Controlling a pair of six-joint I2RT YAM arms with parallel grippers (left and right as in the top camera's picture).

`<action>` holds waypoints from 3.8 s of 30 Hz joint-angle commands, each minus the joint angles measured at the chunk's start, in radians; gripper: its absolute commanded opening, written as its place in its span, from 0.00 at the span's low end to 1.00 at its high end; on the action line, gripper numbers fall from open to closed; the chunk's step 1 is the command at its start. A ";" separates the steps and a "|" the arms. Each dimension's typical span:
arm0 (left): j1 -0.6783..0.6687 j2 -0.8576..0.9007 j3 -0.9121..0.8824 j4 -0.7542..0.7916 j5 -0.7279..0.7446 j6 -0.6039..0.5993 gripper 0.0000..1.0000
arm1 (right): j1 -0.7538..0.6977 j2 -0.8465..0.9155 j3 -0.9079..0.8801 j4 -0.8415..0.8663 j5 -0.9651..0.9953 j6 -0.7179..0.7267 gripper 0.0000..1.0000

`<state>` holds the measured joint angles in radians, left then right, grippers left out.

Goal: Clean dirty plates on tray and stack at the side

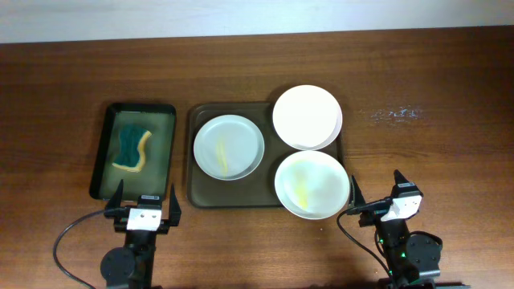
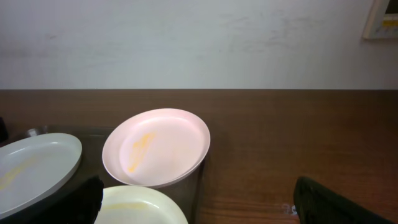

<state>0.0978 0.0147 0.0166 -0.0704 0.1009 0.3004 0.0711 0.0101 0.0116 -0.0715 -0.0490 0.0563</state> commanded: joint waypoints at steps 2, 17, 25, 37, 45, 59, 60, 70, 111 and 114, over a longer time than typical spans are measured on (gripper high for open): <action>0.003 -0.009 -0.008 0.002 0.008 0.019 0.99 | 0.007 -0.005 -0.006 -0.004 0.005 0.006 0.98; 0.003 -0.009 -0.008 0.002 0.008 0.019 0.99 | 0.007 -0.005 -0.006 -0.004 0.005 0.006 0.98; 0.003 -0.009 -0.008 0.002 0.007 0.019 0.99 | 0.007 -0.005 -0.006 -0.004 0.005 0.006 0.98; 0.003 -0.009 -0.007 0.006 0.019 0.019 0.99 | 0.007 -0.005 -0.006 -0.003 0.005 0.007 0.98; 0.003 -0.009 -0.007 0.026 0.069 0.008 0.99 | 0.007 -0.005 -0.006 -0.003 0.005 0.007 0.99; 0.003 0.007 0.042 0.069 0.149 -0.053 1.00 | 0.007 -0.004 0.043 0.038 -0.016 0.006 0.99; 0.003 0.034 0.072 0.069 0.167 -0.068 0.99 | 0.007 -0.003 0.064 0.033 -0.040 0.006 0.98; 0.003 0.477 0.497 -0.109 0.232 -0.079 0.99 | 0.007 0.177 0.357 -0.150 -0.089 0.006 0.99; 0.116 1.724 1.601 -0.972 -0.151 -0.383 0.91 | 0.435 2.074 1.467 -0.511 -0.093 0.376 0.42; 0.121 1.754 1.601 -0.970 -0.151 -0.381 0.89 | 0.450 2.113 1.467 -0.496 -0.093 0.388 0.36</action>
<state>0.2169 1.7351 1.6081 -1.0431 -0.0395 -0.0689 0.5003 2.0979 1.4609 -0.5739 -0.1585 0.4271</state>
